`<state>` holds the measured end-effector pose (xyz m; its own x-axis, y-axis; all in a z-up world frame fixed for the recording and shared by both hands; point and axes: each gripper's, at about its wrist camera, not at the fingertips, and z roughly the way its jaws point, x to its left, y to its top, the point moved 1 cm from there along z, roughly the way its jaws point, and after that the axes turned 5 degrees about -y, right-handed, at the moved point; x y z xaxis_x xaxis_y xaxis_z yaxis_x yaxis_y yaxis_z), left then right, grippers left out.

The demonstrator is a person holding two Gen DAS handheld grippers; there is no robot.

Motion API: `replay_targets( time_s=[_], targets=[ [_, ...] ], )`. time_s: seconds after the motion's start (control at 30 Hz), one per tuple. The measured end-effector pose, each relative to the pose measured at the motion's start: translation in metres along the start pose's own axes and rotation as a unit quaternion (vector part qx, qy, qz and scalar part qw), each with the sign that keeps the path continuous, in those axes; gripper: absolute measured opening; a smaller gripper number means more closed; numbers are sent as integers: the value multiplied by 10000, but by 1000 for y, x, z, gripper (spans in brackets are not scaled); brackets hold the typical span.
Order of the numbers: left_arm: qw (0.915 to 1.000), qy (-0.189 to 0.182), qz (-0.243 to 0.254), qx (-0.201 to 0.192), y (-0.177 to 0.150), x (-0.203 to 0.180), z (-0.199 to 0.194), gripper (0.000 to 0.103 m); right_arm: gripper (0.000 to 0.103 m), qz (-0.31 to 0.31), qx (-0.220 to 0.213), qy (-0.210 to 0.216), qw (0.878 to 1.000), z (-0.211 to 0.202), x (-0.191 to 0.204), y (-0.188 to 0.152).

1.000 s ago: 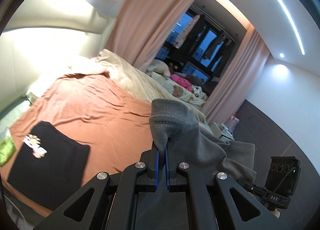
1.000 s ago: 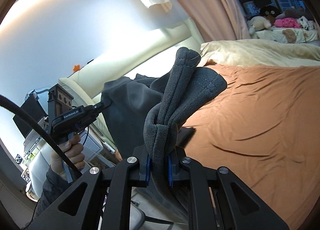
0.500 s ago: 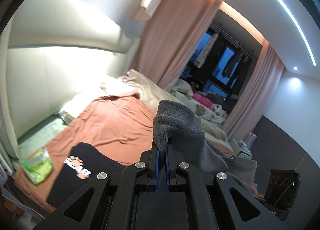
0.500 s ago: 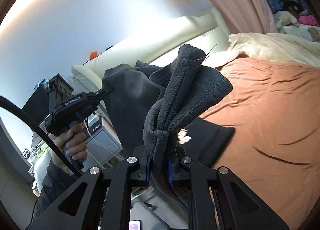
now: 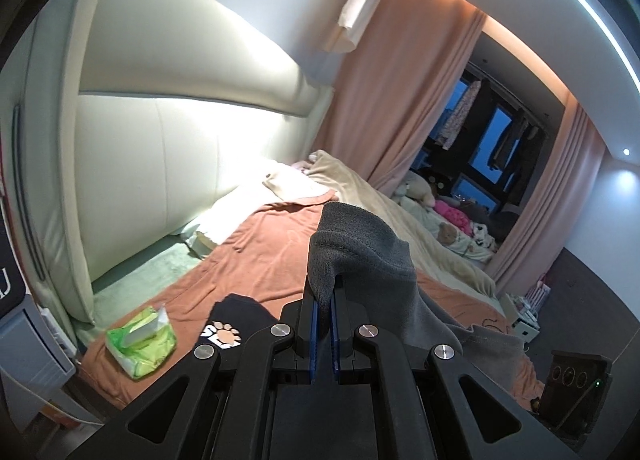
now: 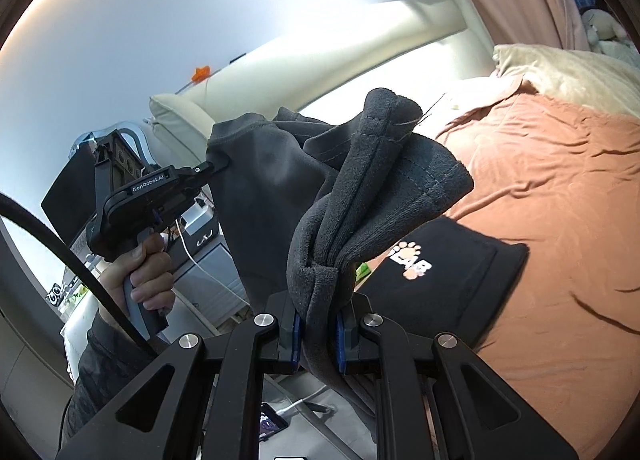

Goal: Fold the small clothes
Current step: 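Lift the grey bundle with both tools and carry it toward the bed's headboard, then lower the grey bundle onto the sheet beside the green tissue pack with both tools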

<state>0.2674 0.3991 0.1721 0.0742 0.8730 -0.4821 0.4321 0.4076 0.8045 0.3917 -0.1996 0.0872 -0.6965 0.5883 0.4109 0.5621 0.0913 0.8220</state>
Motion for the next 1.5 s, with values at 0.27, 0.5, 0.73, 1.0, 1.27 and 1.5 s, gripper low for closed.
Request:
replay_targets(
  time_s=[0.27,0.5,0.73,1.0,1.27,1.5],
  targets=[
    [9992,318,-101,209,-9,48,52,4,9,19,242,-136,9996,37,-34,3],
    [9981,455,-136,385,-10,71,107,4,9,-269,311,-527,9978,64,-68,16],
    [9956,686,-120,630,-12,88,160,4,9,-185,429,-532,9975,94,-94,27],
    [9913,862,-72,992,-25,111,221,4,9,40,666,-551,9962,149,-125,38],
    [9777,1417,322,1518,-58,129,291,13,13,509,800,-520,9941,191,-171,31],
    [9557,2026,190,2128,-102,159,301,28,45,1785,1210,-863,9727,230,-233,-15]
  ],
)
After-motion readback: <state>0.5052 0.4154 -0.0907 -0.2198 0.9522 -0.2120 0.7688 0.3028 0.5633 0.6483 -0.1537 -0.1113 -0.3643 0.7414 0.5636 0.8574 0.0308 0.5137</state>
